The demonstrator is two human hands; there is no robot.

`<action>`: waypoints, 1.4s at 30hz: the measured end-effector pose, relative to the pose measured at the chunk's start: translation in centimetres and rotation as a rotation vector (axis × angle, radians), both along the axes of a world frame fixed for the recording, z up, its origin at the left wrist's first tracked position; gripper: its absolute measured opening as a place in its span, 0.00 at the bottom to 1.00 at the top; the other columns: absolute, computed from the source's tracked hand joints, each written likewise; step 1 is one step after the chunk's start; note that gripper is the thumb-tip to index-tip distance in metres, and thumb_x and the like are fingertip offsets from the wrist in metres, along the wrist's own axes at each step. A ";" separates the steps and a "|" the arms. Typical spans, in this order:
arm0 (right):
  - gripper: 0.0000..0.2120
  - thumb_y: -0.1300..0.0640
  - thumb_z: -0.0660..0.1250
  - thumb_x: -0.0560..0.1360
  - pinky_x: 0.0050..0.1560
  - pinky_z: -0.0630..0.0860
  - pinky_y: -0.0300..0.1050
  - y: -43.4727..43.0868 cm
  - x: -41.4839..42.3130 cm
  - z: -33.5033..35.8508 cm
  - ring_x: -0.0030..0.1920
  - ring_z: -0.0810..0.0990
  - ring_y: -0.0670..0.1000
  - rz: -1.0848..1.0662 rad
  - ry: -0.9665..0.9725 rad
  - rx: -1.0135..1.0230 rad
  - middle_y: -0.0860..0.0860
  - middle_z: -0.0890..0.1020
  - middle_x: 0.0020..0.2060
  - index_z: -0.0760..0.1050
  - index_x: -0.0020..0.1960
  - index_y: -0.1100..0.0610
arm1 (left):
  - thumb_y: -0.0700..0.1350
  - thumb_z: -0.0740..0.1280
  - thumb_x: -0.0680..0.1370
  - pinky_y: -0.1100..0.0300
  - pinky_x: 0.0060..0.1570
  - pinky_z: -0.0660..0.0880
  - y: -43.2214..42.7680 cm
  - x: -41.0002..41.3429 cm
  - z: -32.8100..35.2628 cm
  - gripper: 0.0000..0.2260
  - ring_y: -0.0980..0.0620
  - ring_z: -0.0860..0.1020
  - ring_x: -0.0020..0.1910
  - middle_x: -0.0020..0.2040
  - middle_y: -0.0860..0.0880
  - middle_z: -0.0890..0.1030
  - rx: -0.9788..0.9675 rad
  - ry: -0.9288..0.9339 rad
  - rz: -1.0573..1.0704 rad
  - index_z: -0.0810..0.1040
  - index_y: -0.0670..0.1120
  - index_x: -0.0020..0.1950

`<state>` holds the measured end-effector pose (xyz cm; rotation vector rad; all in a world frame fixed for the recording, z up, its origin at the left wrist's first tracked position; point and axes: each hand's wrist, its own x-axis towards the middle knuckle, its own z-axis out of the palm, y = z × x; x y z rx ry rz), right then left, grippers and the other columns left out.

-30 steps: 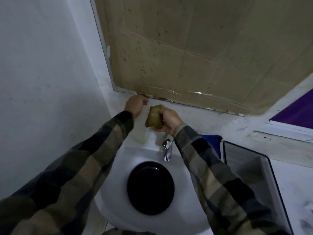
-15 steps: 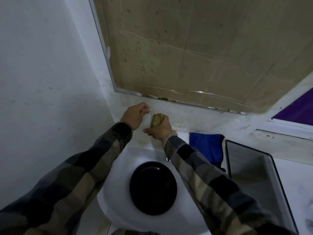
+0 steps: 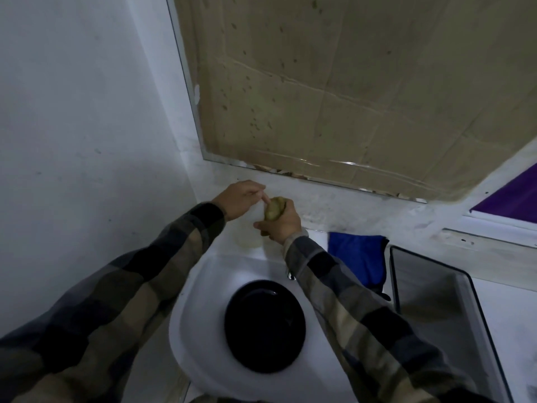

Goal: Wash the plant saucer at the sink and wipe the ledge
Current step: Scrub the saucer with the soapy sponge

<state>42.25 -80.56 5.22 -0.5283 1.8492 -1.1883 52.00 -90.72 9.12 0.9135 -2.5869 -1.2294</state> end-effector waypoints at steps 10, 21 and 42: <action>0.33 0.76 0.71 0.66 0.37 0.82 0.47 2.4 -0.6 4.1 0.47 0.78 0.54 0.045 -0.324 -0.173 0.56 0.74 0.54 0.65 0.64 0.54 | 0.45 0.60 0.79 0.54 0.61 0.71 -1.2 -3.8 0.5 0.14 0.42 0.75 0.60 0.61 0.41 0.78 0.124 -0.142 0.339 0.79 0.39 0.57; 0.34 0.83 0.63 0.67 0.41 0.82 0.49 2.4 0.1 3.6 0.54 0.76 0.62 0.065 -0.521 -0.271 0.68 0.71 0.63 0.63 0.67 0.58 | 0.44 0.50 0.83 0.53 0.64 0.66 0.0 -5.3 0.6 0.19 0.41 0.70 0.66 0.69 0.39 0.70 -0.199 -0.562 0.210 0.67 0.39 0.71; 0.36 0.82 0.60 0.68 0.38 0.82 0.50 2.3 -1.0 3.9 0.50 0.77 0.60 0.028 -0.504 -0.239 0.65 0.71 0.60 0.60 0.70 0.56 | 0.42 0.47 0.84 0.54 0.61 0.67 -0.1 -5.3 1.7 0.18 0.41 0.72 0.61 0.66 0.37 0.71 -0.131 -0.595 0.169 0.69 0.36 0.66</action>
